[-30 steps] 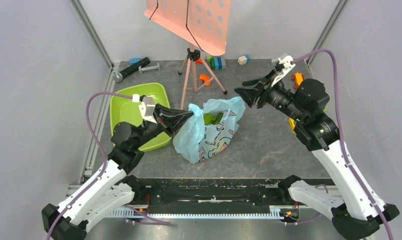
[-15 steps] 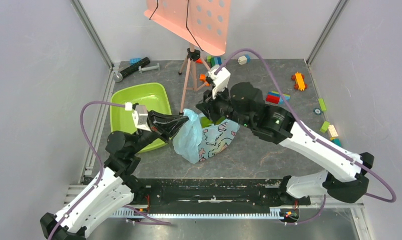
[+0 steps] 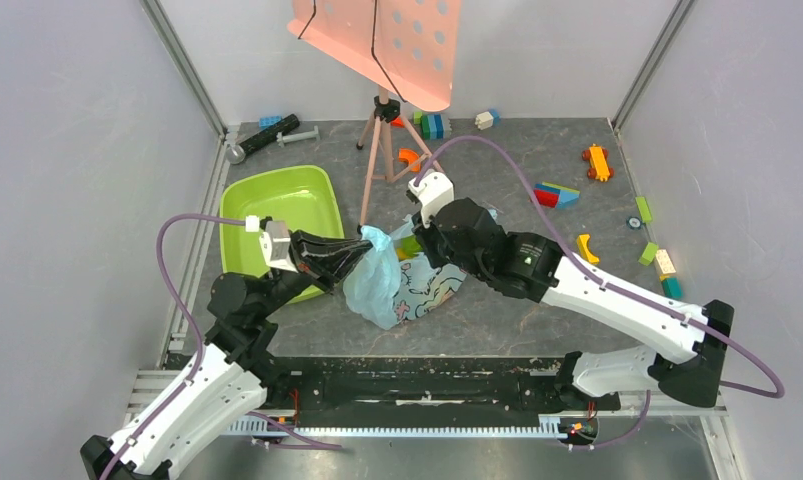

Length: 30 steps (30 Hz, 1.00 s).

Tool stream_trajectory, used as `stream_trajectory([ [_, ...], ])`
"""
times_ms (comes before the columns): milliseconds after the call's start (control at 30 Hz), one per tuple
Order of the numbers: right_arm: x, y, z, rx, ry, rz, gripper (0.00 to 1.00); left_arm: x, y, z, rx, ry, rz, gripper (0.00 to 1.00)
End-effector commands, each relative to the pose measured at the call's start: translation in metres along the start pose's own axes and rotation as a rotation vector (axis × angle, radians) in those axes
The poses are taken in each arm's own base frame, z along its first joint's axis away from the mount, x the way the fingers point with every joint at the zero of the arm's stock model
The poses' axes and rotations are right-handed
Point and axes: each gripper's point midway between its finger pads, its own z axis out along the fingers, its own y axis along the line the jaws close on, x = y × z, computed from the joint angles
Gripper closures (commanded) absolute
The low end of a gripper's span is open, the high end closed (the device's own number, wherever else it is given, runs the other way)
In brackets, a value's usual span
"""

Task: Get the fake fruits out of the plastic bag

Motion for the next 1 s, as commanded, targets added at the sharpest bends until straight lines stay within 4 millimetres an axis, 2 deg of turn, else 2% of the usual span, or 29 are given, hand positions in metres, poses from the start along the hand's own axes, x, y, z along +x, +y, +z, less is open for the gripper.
stream_trajectory([
  [0, 0.004, 0.007, 0.007, -0.023, -0.008, 0.027, 0.88, -0.001, -0.010, -0.002, 0.058, -0.002, 0.010, 0.98],
  [200, 0.023, 0.001, 0.028, -0.024, 0.003, 0.059, 0.89, 0.005, -0.022, -0.011, 0.114, 0.009, 0.019, 0.98],
  [300, 0.043, -0.002, 0.037, -0.029, 0.031, 0.068, 0.89, 0.010, -0.026, -0.020, 0.124, 0.012, 0.025, 0.98],
  [400, 0.069, 0.003, 0.040, -0.063, 0.083, 0.066, 0.89, 0.016, -0.026, -0.029, 0.107, 0.019, 0.026, 0.98],
  [533, 0.108, 0.000, 0.034, -0.070, 0.152, 0.068, 0.88, 0.020, -0.020, -0.042, 0.049, 0.005, 0.023, 0.94],
  [733, 0.157, -0.015, 0.013, -0.036, 0.199, 0.104, 0.88, 0.017, -0.010, -0.063, -0.061, -0.050, 0.014, 0.89],
  [833, 0.174, -0.020, 0.005, -0.020, 0.205, 0.131, 0.87, 0.020, -0.010, -0.072, -0.078, -0.052, 0.012, 0.89],
  [967, 0.184, -0.018, -0.001, -0.060, 0.157, 0.162, 0.87, 0.020, -0.019, -0.081, -0.050, -0.070, 0.009, 0.88],
])
